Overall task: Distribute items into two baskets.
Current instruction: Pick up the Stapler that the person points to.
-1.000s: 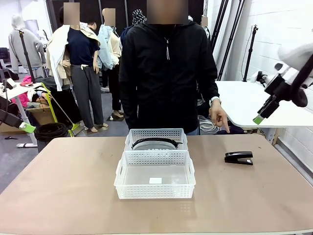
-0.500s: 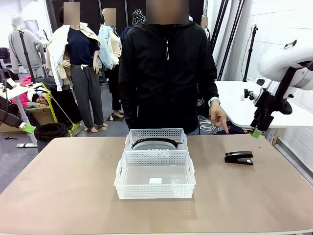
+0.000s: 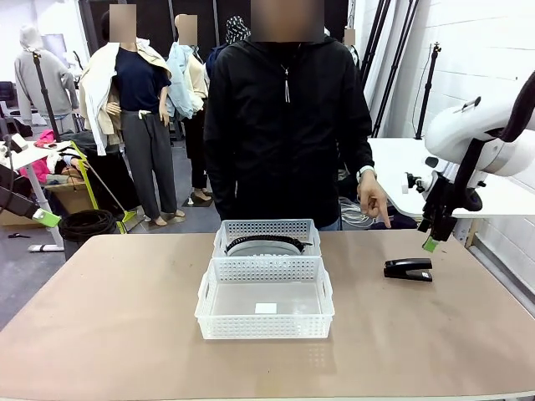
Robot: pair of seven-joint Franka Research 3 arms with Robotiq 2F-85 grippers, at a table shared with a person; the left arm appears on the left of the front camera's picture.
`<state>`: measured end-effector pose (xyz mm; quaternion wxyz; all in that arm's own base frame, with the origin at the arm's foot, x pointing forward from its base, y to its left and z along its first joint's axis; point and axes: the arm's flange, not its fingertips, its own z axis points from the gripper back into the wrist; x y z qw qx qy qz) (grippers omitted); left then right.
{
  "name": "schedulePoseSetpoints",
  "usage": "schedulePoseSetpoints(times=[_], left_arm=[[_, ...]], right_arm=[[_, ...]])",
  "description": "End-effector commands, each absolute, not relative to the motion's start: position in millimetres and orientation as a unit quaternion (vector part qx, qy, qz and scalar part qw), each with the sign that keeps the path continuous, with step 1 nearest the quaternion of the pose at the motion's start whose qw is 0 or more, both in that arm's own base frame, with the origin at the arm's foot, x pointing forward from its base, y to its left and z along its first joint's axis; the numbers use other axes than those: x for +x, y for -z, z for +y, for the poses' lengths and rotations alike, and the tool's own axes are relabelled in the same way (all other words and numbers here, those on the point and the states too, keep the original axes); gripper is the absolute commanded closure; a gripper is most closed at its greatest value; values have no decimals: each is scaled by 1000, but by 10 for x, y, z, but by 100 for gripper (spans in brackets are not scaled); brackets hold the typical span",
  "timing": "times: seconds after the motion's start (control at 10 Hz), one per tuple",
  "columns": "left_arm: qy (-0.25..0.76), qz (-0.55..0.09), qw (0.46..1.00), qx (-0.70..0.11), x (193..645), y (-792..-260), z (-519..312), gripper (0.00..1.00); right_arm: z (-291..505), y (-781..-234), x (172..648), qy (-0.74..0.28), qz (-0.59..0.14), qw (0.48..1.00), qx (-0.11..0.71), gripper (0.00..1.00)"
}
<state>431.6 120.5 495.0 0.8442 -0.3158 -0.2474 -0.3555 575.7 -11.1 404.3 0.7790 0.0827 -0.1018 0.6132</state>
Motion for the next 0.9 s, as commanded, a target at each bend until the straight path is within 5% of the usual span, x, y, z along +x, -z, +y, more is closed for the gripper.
schedulePoseSetpoints(times=[0.0, 0.8], left_arm=[[355, -252, 841, -321, 4308, -4960, 1216, 0], [355, -252, 841, -321, 4308, -4960, 1216, 0]], right_arm=[[-84, -3907, 5809, -617, -97, 778, 71, 0], [2, -3303, 5853, -615, -80, 782, 64, 0]])
